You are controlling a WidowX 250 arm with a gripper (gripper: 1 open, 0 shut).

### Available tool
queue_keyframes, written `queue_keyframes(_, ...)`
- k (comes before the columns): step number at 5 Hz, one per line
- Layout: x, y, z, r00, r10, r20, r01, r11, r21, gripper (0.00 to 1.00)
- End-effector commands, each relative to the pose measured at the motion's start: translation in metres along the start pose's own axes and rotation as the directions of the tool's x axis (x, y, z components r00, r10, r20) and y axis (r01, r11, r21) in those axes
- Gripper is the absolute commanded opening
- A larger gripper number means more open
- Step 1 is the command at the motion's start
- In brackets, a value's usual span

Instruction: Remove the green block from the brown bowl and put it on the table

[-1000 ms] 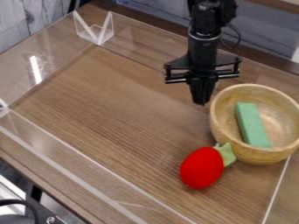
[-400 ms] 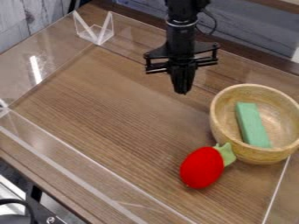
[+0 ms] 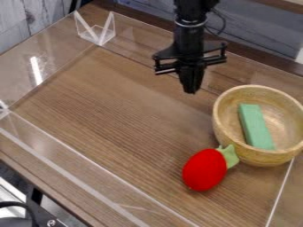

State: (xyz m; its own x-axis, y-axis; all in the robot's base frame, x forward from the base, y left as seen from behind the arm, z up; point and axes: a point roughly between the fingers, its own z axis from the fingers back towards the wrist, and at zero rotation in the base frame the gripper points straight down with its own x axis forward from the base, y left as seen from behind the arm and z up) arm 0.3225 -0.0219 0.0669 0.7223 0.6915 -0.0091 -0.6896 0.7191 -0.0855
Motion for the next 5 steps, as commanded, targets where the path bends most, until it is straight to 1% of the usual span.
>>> queue_keyframes(1,-0.001,-0.005,0.011,0.999,-0.031,0.039,0.032,0.999,-0.033,0.0)
queue_keyframes(2,-0.005,-0.001,0.008,0.998,-0.053,0.035,0.054,0.998,-0.031,0.0)
queue_keyframes(3,-0.015,-0.01,0.013,0.997,-0.079,0.028,0.08,0.996,-0.05,0.0)
queue_keyframes(4,-0.024,-0.022,0.019,0.999,0.012,0.031,-0.01,0.997,-0.07,0.0)
queue_keyframes(5,-0.031,-0.031,0.024,0.994,0.103,0.033,-0.1,0.991,-0.09,0.0)
